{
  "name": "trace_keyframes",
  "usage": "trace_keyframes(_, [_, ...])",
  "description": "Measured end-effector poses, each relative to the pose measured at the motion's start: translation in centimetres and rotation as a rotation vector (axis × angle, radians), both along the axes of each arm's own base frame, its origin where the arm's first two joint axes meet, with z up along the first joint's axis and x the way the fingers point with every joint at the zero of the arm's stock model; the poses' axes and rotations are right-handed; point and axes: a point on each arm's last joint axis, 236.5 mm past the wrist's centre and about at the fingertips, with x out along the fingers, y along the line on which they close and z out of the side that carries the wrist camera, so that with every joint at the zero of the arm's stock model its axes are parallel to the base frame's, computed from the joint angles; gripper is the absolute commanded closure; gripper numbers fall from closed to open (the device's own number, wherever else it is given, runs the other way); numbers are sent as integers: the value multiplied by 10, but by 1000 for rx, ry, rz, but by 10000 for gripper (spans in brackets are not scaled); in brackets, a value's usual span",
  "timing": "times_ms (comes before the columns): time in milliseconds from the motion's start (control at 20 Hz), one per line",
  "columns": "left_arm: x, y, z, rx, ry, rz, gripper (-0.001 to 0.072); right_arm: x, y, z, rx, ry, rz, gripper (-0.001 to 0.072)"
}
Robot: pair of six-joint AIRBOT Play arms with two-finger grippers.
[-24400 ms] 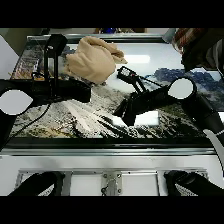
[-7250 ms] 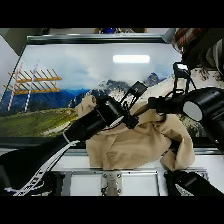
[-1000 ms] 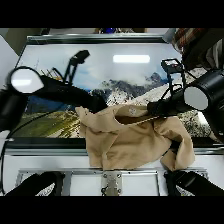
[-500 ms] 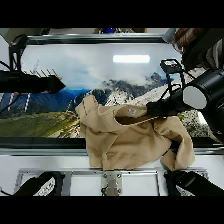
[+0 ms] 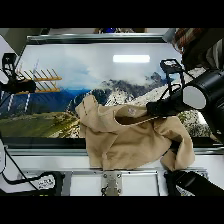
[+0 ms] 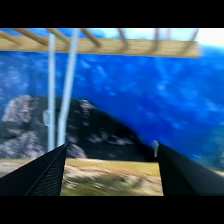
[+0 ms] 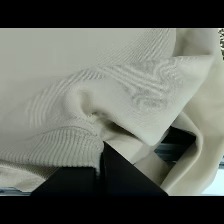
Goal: Fold the clothes and pants, and hang the long-sleeved shirts on hangers.
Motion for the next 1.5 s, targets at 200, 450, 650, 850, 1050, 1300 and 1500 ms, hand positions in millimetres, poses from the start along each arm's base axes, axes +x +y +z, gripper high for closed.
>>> trace_keyframes(200, [9,44,-57,133,96,-5,123,1,0,-1,-3,4,0,686])
trace_keyframes(450, [7,76,-107,176,165,0,123,1,1,-3,-5,8,0,686])
trace_keyframes(650, [6,92,-131,182,178,9,123,1,1,-3,-5,9,0,686])
trace_keyframes(850, [7,98,-146,184,183,7,123,1,1,-4,-6,10,0,686])
trace_keyframes(1050, [16,101,-147,194,148,-4,153,2,1,-4,-7,11,0,686])
trace_keyframes(1300, [19,100,-148,193,135,-7,653,2,1,-4,-7,11,0,686])
trace_keyframes(1500, [17,101,-148,194,142,-7,690,2,1,-4,-6,11,0,687])
